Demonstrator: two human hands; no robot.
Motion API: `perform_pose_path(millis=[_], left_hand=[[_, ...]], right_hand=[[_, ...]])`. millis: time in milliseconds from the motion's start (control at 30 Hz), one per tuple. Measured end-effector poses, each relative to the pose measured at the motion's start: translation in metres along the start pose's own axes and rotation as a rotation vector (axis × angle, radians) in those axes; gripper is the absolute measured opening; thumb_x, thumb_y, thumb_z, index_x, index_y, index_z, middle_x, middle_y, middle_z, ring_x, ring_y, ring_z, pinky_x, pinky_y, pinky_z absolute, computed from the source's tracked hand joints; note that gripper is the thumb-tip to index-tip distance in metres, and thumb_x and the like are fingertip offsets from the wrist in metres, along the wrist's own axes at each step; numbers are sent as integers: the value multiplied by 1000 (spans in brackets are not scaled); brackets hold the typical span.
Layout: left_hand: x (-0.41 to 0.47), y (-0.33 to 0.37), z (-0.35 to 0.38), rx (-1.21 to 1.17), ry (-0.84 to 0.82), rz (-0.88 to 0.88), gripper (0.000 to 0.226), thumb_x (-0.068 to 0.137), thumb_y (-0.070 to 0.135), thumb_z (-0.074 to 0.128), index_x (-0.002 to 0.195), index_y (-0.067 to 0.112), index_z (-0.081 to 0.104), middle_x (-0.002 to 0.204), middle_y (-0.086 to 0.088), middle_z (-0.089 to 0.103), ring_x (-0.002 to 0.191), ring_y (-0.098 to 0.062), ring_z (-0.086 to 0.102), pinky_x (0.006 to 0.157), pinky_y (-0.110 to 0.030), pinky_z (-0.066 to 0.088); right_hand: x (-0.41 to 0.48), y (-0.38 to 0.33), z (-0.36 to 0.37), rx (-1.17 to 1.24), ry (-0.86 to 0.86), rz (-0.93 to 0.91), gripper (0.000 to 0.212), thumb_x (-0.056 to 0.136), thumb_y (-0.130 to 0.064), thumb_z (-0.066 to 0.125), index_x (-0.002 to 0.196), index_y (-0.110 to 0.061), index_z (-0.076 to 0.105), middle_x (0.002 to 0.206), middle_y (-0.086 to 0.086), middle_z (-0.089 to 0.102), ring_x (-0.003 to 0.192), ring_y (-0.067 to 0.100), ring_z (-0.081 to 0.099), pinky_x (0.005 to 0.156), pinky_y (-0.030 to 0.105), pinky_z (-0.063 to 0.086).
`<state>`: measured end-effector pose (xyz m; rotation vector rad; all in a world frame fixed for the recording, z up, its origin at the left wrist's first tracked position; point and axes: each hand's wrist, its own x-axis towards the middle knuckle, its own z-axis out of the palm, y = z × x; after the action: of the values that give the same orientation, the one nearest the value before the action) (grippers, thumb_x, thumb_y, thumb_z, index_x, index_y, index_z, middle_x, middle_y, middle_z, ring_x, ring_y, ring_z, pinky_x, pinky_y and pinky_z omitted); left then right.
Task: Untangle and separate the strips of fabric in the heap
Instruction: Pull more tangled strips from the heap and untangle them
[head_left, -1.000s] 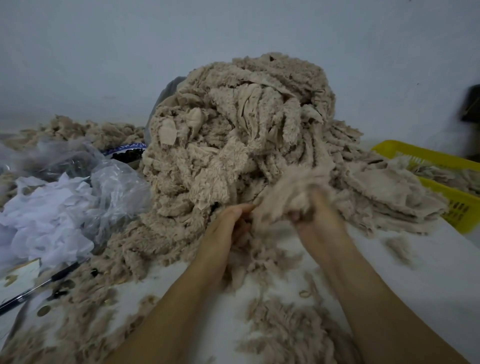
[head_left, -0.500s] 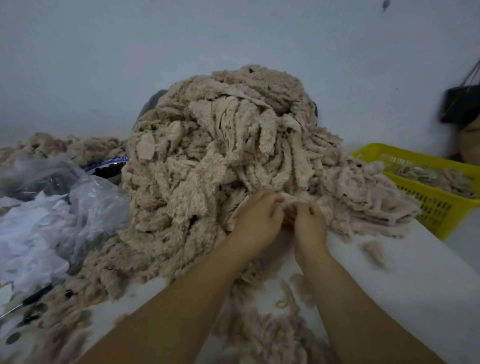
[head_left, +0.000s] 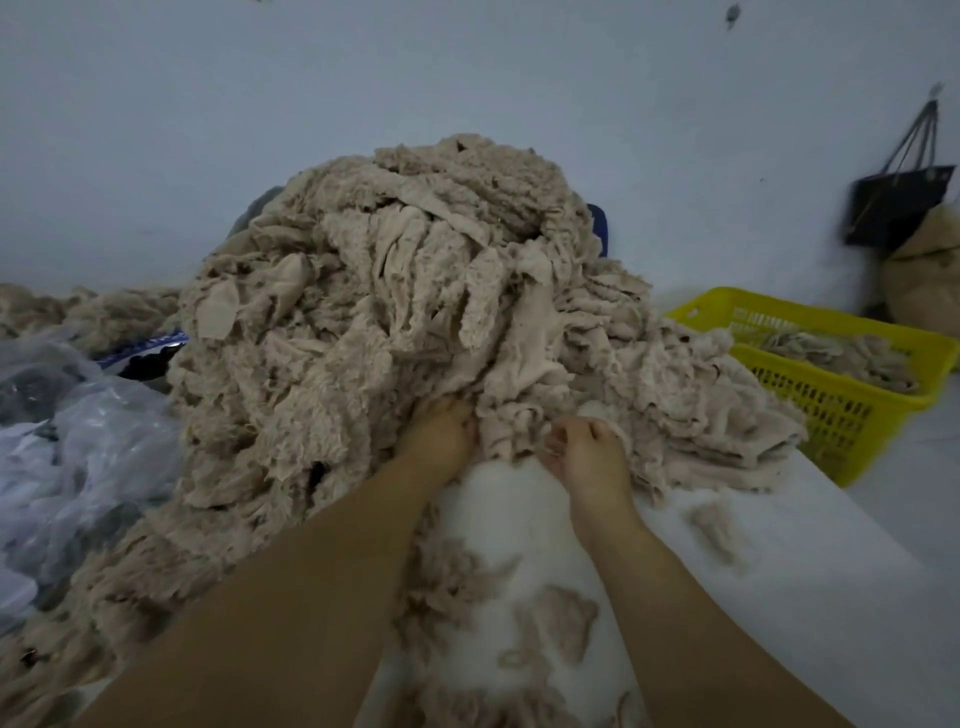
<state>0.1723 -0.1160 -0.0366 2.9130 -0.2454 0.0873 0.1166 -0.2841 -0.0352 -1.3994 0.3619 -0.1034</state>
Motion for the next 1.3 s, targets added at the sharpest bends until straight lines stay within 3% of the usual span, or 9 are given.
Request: perform_pose_path(millis=[200,300,400,500,667,800,967,1133,1300], left_hand=[[-3,-19,5,24,87,-132,52,103,20,46,153,16,33,158,-6,33,146,-27,26,119,-30,15],[-5,-16,5,6,112,-127,53,100,18,48,152,15,36,155,-8,37,143,-29,28,117,-31,18],[-5,-17,5,22,115,-106,55,99,20,52,151,16,36,153,-9,38,142,-30,30,117,-31,19],[-4,-15,4,-5,125,-107,56,98,17,51,152,15,34,153,-10,38,141,-32,30,115,-31,19],[-7,-11,-1,6,137,-65,48,100,17,47,147,16,40,150,-9,42,137,-33,34,112,-32,24],[-21,-2,-2,67,249,55,41,99,22,48,140,18,48,141,-6,49,131,-33,33,97,-38,29],[-49,4,0,-51,233,66,31,91,12,52,120,16,64,118,-4,62,109,-27,40,79,-35,24],[-77,12,-1,-271,164,5,22,93,5,48,100,10,67,75,2,35,97,-29,45,68,-32,23],[-98,1,-6,-368,109,-22,32,96,5,44,113,11,70,96,-20,56,100,-33,51,69,-31,31]], right_hand=[[31,-23,-8,-172,-228,140,28,102,-21,49,86,-3,64,77,12,65,52,16,65,46,24,52],[61,-38,-20,-272,-135,45,27,103,-25,47,103,-5,64,104,18,66,78,23,68,69,36,59],[80,-50,-44,-314,171,-162,40,104,-22,38,138,-3,47,141,22,49,123,36,51,97,36,42],[76,-47,-34,-274,232,-287,40,101,-16,40,136,2,47,135,20,54,120,36,52,99,37,42],[19,-15,27,-379,16,-320,30,102,-20,41,119,-6,62,105,6,60,84,16,53,66,17,34],[-5,7,33,-622,-115,-418,32,103,-21,41,125,-11,62,129,6,53,108,19,54,93,27,43],[-2,2,33,-578,-99,-389,36,102,-22,43,133,-6,50,140,14,42,119,28,48,92,29,39],[-10,11,39,-973,-209,-503,20,100,-30,49,104,-12,57,117,11,53,108,28,48,87,34,39],[-19,8,31,-768,-179,-428,36,100,-30,51,70,-11,47,77,4,50,66,18,47,56,30,34]])
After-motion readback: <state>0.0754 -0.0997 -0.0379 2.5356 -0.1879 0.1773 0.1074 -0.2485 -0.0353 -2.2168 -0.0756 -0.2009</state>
